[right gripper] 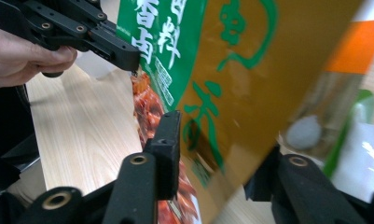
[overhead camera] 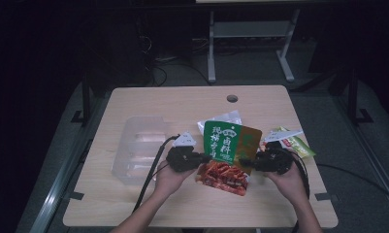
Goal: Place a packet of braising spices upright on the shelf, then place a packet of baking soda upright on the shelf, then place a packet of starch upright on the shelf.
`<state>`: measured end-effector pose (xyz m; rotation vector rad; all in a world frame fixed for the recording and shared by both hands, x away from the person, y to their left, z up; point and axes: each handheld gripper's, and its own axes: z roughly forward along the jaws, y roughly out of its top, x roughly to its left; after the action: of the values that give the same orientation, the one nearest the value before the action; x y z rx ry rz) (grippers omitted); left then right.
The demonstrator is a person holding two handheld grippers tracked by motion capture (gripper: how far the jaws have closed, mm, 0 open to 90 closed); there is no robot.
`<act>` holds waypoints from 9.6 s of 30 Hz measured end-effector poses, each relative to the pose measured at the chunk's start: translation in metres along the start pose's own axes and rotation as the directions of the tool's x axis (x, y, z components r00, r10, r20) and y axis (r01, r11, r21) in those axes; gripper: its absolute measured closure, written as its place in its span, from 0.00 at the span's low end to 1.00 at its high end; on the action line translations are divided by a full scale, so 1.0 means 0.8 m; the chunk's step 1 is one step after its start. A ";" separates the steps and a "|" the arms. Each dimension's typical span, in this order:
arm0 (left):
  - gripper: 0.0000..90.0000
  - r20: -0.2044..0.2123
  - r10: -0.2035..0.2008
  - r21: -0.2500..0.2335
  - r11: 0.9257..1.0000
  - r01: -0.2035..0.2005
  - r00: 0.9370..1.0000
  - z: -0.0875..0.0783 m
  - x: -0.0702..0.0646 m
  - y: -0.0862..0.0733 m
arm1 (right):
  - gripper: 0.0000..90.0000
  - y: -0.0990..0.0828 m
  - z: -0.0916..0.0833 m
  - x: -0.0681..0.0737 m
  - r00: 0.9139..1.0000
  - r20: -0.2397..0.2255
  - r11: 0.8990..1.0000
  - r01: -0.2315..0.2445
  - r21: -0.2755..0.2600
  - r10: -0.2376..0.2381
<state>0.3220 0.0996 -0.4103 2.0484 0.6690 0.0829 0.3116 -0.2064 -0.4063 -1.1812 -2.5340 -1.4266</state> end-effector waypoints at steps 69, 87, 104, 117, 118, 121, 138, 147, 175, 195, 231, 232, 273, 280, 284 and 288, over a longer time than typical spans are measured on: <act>0.34 0.016 0.108 0.036 0.993 -0.108 0.994 -0.068 -0.052 -0.080 | 0.99 0.016 -0.017 0.045 0.992 -0.004 0.991 0.128 -0.039 -0.128; 0.31 0.039 0.079 0.008 0.997 -0.079 0.996 -0.075 -0.050 -0.085 | 1.00 0.024 -0.016 0.071 0.986 0.004 0.984 0.168 -0.059 -0.168; 0.31 0.072 0.095 0.004 0.995 -0.096 0.993 -0.070 -0.054 -0.080 | 1.00 0.015 -0.022 0.060 0.991 0.017 0.989 0.132 -0.062 -0.131; 0.31 0.064 0.099 0.005 0.995 -0.100 0.993 -0.072 -0.055 -0.081 | 1.00 0.014 -0.020 0.053 0.993 0.013 0.991 0.121 -0.062 -0.120; 0.31 0.061 0.095 0.006 0.995 -0.096 0.994 -0.073 -0.055 -0.082 | 1.00 0.015 -0.020 0.055 0.993 0.015 0.991 0.121 -0.064 -0.120; 0.31 0.050 0.104 0.009 0.994 -0.105 0.993 -0.076 -0.055 -0.083 | 1.00 0.017 -0.020 0.058 0.992 0.013 0.989 0.128 -0.070 -0.127; 0.31 0.036 0.109 0.000 0.994 -0.109 0.993 -0.086 -0.059 -0.083 | 1.00 0.067 -0.010 0.099 0.980 0.002 0.978 0.198 -0.065 -0.199; 0.31 0.035 0.109 0.003 0.994 -0.109 0.993 -0.095 -0.068 -0.089 | 1.00 0.089 -0.012 0.098 0.984 -0.016 0.981 0.178 -0.080 -0.180; 0.32 0.008 0.135 0.008 0.991 -0.135 0.991 -0.103 -0.063 -0.100 | 1.00 0.196 0.041 0.126 0.969 -0.042 0.968 0.238 -0.079 -0.242; 0.32 0.006 0.120 0.003 0.993 -0.120 0.993 -0.104 -0.060 -0.100 | 1.00 0.251 0.100 0.138 0.962 -0.089 0.964 0.251 -0.084 -0.258; 0.32 0.016 0.134 0.002 0.991 -0.134 0.991 -0.104 -0.064 -0.100 | 1.00 0.297 0.186 0.145 0.961 -0.117 0.968 0.243 -0.065 -0.250; 0.32 0.016 0.137 0.007 0.990 -0.138 0.990 -0.105 -0.063 -0.100 | 1.00 0.297 0.191 0.143 0.963 -0.116 0.969 0.238 -0.063 -0.244; 0.32 -0.007 0.150 0.001 0.989 -0.150 0.989 -0.109 -0.063 -0.097 | 1.00 0.262 0.272 0.111 0.986 -0.069 0.982 0.143 -0.123 -0.152; 0.32 -0.010 0.151 -0.002 0.989 -0.151 0.988 -0.110 -0.062 -0.096 | 0.93 0.263 0.276 0.110 0.983 -0.074 0.983 0.160 -0.090 -0.167; 0.32 -0.007 0.150 -0.001 0.989 -0.150 0.989 -0.109 -0.062 -0.097 | 0.85 0.270 0.282 0.110 0.981 -0.054 0.982 0.189 -0.009 -0.189; 0.32 -0.003 0.152 0.002 0.988 -0.152 0.988 -0.108 -0.063 -0.096 | 0.82 0.277 0.290 0.111 0.980 -0.047 0.977 0.194 0.083 -0.191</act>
<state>0.2191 0.1726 -0.4151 2.0991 0.5139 0.1735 0.4618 0.0856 -0.3492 -0.9078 -2.7161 -1.3416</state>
